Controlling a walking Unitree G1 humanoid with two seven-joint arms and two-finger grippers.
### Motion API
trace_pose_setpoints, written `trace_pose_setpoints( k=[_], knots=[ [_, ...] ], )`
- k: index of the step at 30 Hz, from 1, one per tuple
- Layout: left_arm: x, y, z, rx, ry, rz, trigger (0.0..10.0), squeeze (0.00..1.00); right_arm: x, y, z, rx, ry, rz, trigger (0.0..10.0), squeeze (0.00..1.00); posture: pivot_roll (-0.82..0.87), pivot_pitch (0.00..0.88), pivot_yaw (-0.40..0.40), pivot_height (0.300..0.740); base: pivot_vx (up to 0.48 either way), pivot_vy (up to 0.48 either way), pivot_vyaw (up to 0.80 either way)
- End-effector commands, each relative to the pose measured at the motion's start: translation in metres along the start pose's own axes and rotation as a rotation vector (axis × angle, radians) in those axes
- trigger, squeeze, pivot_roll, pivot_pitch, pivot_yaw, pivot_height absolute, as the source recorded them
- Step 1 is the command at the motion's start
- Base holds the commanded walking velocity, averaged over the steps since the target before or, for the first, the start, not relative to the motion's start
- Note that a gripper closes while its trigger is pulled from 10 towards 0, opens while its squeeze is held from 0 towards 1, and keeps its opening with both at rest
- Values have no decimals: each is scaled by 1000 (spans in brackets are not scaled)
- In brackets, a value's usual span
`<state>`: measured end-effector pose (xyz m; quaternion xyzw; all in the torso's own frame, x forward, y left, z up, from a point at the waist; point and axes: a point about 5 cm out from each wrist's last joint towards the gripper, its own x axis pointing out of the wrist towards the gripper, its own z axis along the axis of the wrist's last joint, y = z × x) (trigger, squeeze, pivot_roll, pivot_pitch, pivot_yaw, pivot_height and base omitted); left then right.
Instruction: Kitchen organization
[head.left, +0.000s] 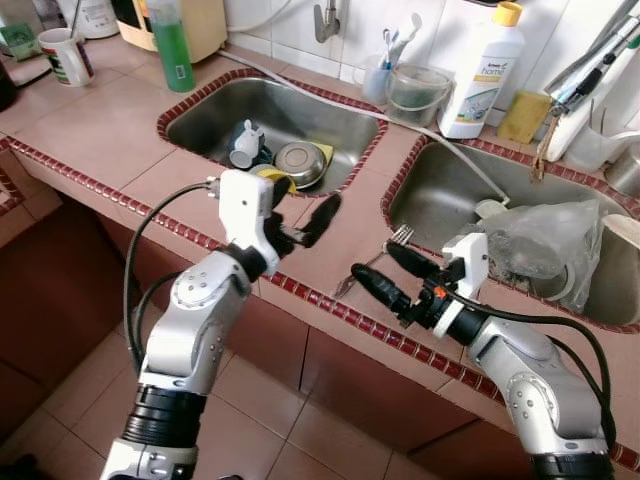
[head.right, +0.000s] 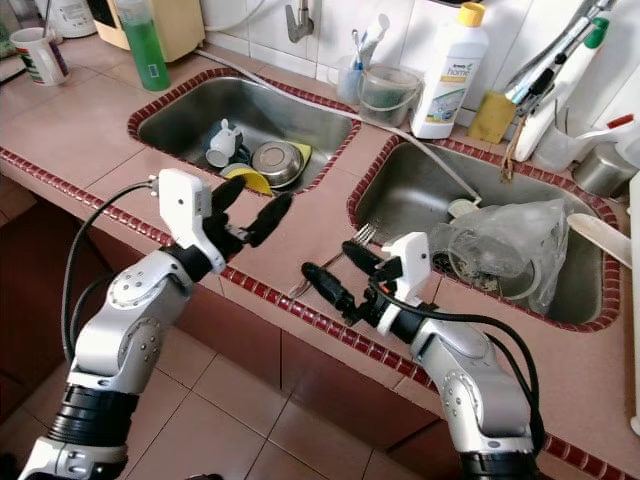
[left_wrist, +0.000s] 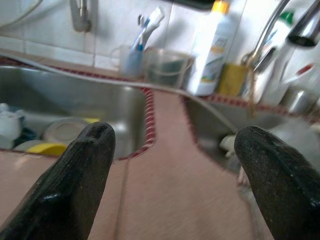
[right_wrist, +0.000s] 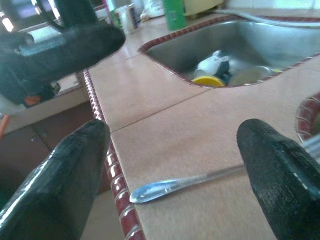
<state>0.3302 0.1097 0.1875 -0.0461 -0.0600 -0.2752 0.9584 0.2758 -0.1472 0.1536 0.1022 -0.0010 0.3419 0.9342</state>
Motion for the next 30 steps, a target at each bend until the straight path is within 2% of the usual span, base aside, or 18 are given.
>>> trace_pose_setpoints(
  k=[1, 6, 15, 20, 23, 30],
  knots=[
    [1, 4, -1, 25, 15, 17, 10000, 0, -10, -1, 3, -15, -14, -57, 10000, 0, -109, 92, -4, 740, 0, 0, 0],
    [3, 13, -8, 58, 67, 42, 10000, 0, -30, 1, -17, 35, 11, -182, 10000, 0, -116, 99, 5, 740, 0, 0, 0],
    [9, 12, -21, 114, 143, 4, 10000, 0, -43, 7, -16, 49, -30, -311, 10000, 0, -138, 105, 28, 740, 0, 0, 0],
    [19, -3, -33, 196, 218, -91, 10000, 0, -51, 22, -9, 52, -73, -324, 10000, 0, -161, 109, 49, 740, 0, 0, 0],
    [22, -10, -41, 197, 254, -113, 10000, 0, -56, 26, -5, 49, -91, -347, 10000, 0, -174, 115, 62, 740, 0, 0, 0],
    [26, -23, -49, 176, 292, -153, 10000, 0, -68, 31, -15, 38, -21, -373, 10000, 0, -197, 121, 82, 740, 0, 0, 0]
  ],
)
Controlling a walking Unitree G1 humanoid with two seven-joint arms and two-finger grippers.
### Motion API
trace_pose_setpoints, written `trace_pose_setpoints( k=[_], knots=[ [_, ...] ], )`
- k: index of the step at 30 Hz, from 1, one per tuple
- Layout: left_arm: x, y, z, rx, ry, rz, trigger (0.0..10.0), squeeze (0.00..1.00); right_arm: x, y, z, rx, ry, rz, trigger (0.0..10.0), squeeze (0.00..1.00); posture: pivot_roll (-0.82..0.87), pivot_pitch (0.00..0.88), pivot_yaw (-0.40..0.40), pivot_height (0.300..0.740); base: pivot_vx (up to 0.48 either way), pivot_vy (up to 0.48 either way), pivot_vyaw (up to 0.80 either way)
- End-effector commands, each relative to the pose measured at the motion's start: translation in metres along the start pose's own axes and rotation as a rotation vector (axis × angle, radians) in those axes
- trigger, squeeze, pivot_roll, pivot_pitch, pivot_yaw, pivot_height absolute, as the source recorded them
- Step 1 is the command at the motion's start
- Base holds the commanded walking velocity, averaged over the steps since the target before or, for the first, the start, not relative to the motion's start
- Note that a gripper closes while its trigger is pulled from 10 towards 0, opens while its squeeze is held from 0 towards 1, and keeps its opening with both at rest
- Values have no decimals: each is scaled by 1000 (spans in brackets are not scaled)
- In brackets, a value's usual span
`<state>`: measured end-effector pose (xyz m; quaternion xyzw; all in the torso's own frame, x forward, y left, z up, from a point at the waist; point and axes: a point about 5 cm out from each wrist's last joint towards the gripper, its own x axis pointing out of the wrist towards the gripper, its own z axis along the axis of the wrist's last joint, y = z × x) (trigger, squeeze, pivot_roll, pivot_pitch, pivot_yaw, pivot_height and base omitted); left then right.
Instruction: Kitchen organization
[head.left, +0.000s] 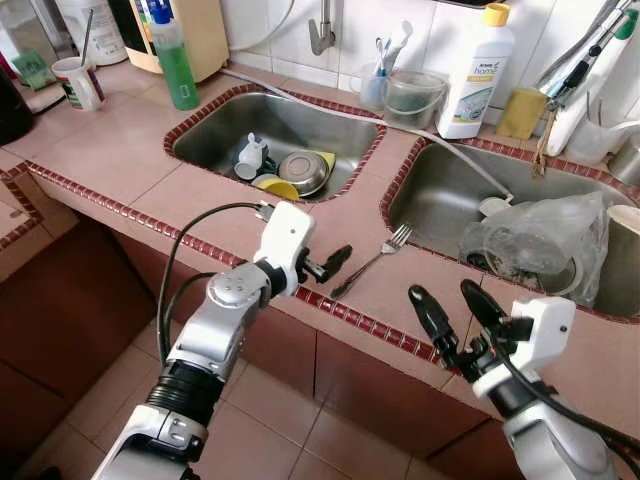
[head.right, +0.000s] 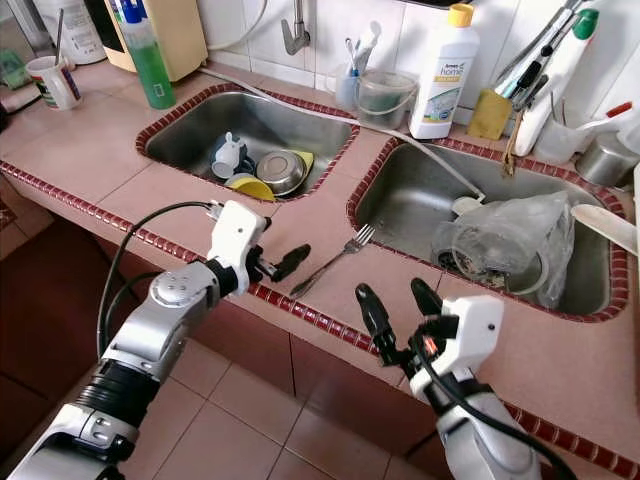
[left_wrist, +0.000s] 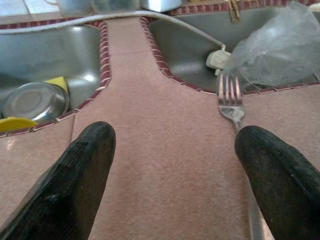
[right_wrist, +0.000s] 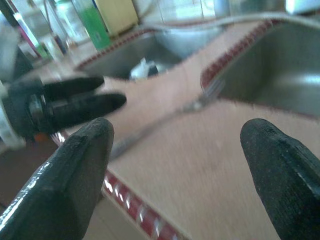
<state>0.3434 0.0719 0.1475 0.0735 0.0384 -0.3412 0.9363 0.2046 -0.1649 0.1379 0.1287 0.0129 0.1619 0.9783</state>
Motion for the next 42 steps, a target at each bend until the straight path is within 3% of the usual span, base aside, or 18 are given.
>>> trace_pose_setpoints(
  k=[1, 19, 27, 33, 42],
  knots=[
    [2, -2, -3, 4, 36, -13, 10000, 0, -2, 2, 1, -12, 9, -6, 10000, 0, -199, 121, 82, 740, 0, 0, 0],
    [22, -24, 2, -68, 86, -51, 10000, 0, -16, 9, 4, -42, 48, 7, 10000, 0, -234, 127, 112, 740, 0, 0, 0],
    [23, -32, -4, -88, 124, -57, 10000, 0, -22, 2, 11, -70, 52, -12, 10000, 0, -254, 141, 111, 740, 0, 0, 0],
    [20, -35, -16, -107, 170, -52, 10000, 0, -27, 3, 13, -75, 61, -17, 10000, 0, -262, 180, 113, 740, 0, 0, 0],
    [25, -35, -12, -93, 174, -56, 10000, 0, -28, 11, 16, -64, 67, 14, 10000, 0, -249, 226, 117, 740, 0, 0, 0]
  ],
)
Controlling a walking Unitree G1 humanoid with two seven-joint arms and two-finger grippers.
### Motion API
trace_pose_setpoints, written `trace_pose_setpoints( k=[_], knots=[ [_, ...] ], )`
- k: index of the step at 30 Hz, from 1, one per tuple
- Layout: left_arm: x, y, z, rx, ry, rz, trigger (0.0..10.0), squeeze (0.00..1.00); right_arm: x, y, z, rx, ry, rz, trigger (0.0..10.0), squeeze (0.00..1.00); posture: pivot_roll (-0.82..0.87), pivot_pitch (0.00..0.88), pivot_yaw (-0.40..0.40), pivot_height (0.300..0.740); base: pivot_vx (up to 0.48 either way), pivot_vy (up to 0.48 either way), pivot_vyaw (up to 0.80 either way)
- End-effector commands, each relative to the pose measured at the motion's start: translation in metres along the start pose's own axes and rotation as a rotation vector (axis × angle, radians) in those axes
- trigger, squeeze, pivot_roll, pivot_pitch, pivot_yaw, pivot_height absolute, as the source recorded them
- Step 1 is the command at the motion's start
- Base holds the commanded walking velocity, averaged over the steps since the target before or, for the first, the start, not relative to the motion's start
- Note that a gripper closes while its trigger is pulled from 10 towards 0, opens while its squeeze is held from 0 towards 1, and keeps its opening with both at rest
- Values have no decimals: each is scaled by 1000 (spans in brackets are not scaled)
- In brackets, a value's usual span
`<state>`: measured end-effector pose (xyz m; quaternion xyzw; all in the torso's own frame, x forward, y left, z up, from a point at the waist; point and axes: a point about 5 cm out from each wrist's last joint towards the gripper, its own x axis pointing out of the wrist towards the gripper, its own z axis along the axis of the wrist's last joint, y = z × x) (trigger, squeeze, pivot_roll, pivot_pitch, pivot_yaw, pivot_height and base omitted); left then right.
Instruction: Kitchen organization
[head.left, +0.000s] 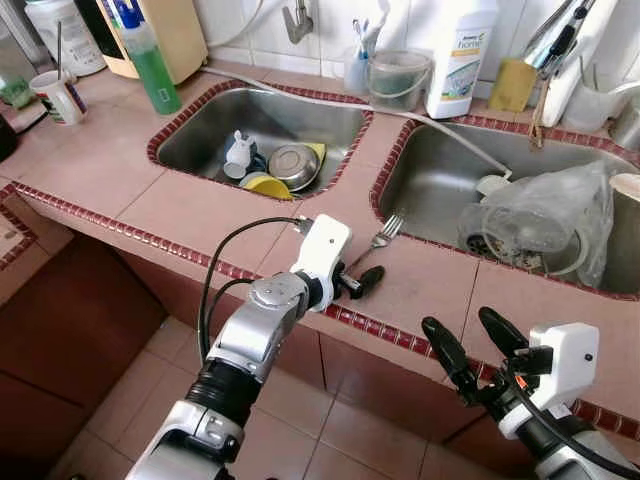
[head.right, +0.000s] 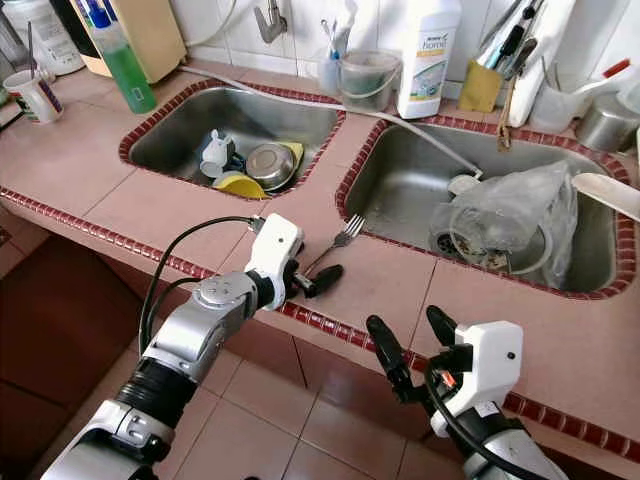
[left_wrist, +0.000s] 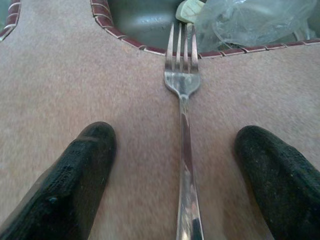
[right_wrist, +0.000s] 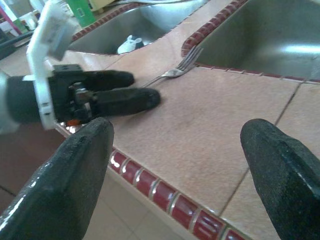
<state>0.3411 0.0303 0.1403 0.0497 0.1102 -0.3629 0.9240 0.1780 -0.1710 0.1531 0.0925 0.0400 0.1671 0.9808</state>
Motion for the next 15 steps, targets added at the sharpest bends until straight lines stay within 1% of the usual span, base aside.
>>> trace_pose_setpoints(
  k=[1, 7, 11, 12, 13, 14, 15],
  knots=[
    [3, 0, -10, 4, 56, 9, 10000, 0, 0, 5, 3, -4, 2, 20, 10000, 0, -246, 234, 114, 740, 0, 0, 0],
    [6, 1, -4, 21, 43, 10, 10000, 0, 2, 7, 6, -6, 0, 34, 10000, 0, -245, 246, 110, 740, 0, 0, 0],
    [7, 0, -9, 0, 60, -12, 10000, 0, 2, 6, 7, -10, 4, 34, 10000, 0, -246, 253, 111, 740, 0, 0, 0],
    [5, 0, -14, 8, 80, -12, 6549, 0, 1, 5, 8, -12, 6, 33, 10000, 0, -248, 257, 110, 740, 0, 0, 0],
    [4, 0, -19, 6, 93, -12, 3608, 0, 1, 4, 8, -13, 7, 30, 10000, 0, -247, 259, 109, 740, 0, 0, 0],
    [3, 1, -21, 15, 94, -14, 0, 0, 0, 4, 9, -13, 7, 28, 10000, 0, -246, 260, 109, 740, 0, 0, 0],
    [2, 1, -23, 16, 101, -14, 0, 0, 0, 3, 9, -13, 8, 26, 10000, 0, -245, 261, 110, 740, 0, 0, 0]
  ],
)
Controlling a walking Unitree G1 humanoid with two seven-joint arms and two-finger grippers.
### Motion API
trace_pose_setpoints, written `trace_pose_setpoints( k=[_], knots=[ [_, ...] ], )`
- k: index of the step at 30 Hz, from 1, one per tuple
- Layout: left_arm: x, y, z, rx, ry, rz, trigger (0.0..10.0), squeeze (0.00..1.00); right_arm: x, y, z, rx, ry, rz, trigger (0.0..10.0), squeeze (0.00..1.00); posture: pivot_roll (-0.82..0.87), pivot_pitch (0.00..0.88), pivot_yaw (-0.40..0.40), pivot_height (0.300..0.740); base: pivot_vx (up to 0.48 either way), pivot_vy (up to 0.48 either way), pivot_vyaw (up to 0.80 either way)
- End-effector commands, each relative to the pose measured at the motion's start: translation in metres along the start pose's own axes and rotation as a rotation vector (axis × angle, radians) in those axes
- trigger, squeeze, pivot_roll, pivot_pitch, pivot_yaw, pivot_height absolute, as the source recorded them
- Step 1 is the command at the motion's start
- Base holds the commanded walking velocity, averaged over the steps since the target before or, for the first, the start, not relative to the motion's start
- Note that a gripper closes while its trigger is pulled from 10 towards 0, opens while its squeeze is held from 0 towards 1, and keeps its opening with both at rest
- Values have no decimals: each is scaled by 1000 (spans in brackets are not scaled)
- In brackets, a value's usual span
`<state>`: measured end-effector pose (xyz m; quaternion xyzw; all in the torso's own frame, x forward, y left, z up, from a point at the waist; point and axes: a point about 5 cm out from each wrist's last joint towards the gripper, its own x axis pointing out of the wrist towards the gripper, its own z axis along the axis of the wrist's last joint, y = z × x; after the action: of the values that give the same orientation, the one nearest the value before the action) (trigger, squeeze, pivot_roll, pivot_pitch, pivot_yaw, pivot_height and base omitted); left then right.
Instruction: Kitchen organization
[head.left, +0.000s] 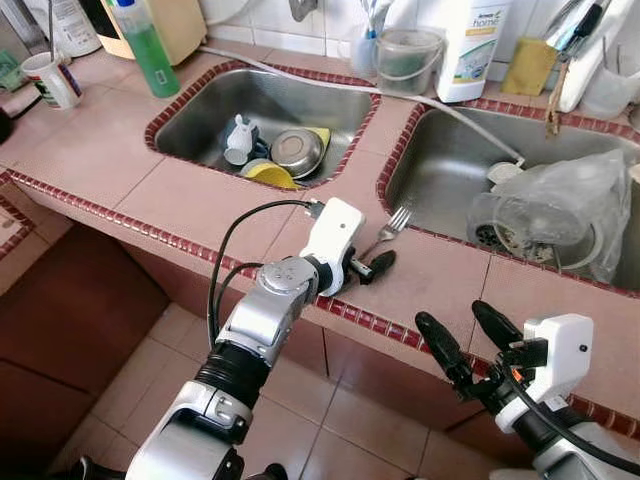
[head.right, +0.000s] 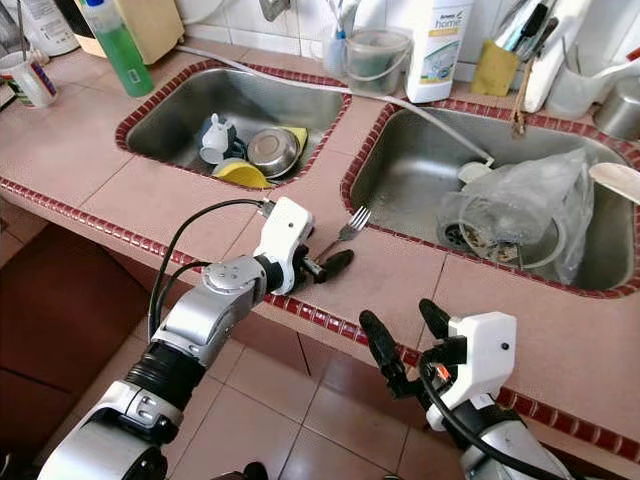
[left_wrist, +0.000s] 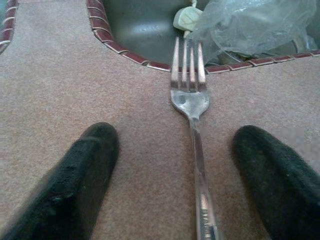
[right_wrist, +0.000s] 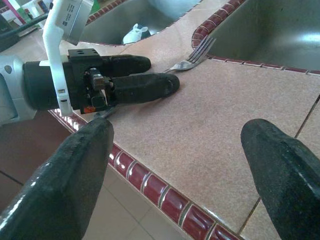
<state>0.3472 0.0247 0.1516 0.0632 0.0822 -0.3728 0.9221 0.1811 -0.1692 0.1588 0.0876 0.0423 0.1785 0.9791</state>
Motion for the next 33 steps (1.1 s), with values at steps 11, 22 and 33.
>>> trace_pose_setpoints(
  k=[11, 22, 33],
  knots=[
    [-8, -3, -35, -48, 137, -8, 0, 0, -1, -1, 6, 1, -1, 21, 10000, 0, -232, 257, 98, 740, 0, 0, 0],
    [-11, -4, -35, -14, 134, -10, 0, 0, 0, 1, 8, -7, 18, 69, 10000, 0, -233, 259, 96, 740, 0, 0, 0],
    [-10, -11, -34, -19, 128, -24, 0, 0, -1, 1, 8, -15, 22, 64, 10000, 0, -242, 248, 100, 740, 0, 0, 0]
  ],
)
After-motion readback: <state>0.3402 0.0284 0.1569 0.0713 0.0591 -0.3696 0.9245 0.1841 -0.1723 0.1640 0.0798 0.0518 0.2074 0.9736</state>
